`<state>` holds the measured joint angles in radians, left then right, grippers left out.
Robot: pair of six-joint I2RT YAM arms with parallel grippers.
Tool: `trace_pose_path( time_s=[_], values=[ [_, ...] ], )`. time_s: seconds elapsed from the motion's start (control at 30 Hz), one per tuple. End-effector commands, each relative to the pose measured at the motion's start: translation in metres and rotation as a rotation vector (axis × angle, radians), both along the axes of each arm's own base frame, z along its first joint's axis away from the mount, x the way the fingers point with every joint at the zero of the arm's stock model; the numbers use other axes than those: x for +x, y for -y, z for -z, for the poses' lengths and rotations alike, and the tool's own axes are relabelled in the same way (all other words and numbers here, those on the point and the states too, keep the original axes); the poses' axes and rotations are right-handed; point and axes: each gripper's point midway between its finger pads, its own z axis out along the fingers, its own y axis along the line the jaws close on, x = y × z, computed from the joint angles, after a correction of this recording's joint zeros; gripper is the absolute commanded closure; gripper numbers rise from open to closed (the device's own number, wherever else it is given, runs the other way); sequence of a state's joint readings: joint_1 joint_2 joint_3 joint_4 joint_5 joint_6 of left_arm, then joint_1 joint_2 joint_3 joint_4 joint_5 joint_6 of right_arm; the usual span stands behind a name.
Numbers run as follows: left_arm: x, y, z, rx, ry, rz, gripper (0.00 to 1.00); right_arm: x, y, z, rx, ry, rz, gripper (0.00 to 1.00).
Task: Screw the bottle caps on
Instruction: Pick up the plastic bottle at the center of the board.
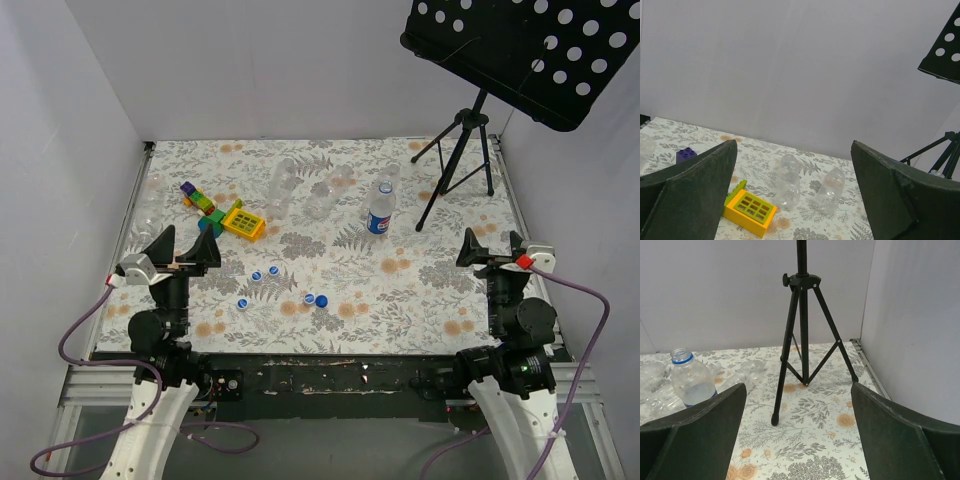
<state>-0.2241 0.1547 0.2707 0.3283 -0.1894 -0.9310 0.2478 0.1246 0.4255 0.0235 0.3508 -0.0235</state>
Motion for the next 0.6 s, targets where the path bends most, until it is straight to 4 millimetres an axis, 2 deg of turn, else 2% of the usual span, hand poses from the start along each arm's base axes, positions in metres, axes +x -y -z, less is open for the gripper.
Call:
trace_pose_path(
  time_s=[0.0,0.13,0.3,0.43,0.47,0.5,0.57],
  values=[
    [-0.001,0.003,-0.003,-0.031,-0.030,0.027,0.02,-0.004,-0.003,-0.018,0.006,-0.012,-0.023,0.06],
    [0.000,0.004,0.002,-0.073,-0.074,0.043,0.02,0.001,-0.010,-0.010,0.039,-0.120,-0.054,0.06],
    [-0.001,0.009,0.010,-0.099,-0.139,0.071,0.02,0.010,-0.015,0.011,0.100,-0.299,-0.046,0.06],
    [-0.003,0.021,0.019,-0.100,-0.206,0.124,0.02,0.013,-0.039,0.036,0.045,-0.472,-0.168,0.05],
    [-0.005,0.024,0.017,-0.105,-0.205,0.141,0.02,0.014,-0.044,0.043,0.038,-0.519,-0.193,0.02],
    [-0.005,0.029,0.027,-0.100,-0.248,0.161,0.02,0.013,-0.048,0.053,0.036,-0.573,-0.211,0.02],
    [-0.007,0.036,0.032,-0.107,-0.277,0.197,0.02,0.011,-0.060,0.070,0.031,-0.672,-0.275,0.02]
  ],
)
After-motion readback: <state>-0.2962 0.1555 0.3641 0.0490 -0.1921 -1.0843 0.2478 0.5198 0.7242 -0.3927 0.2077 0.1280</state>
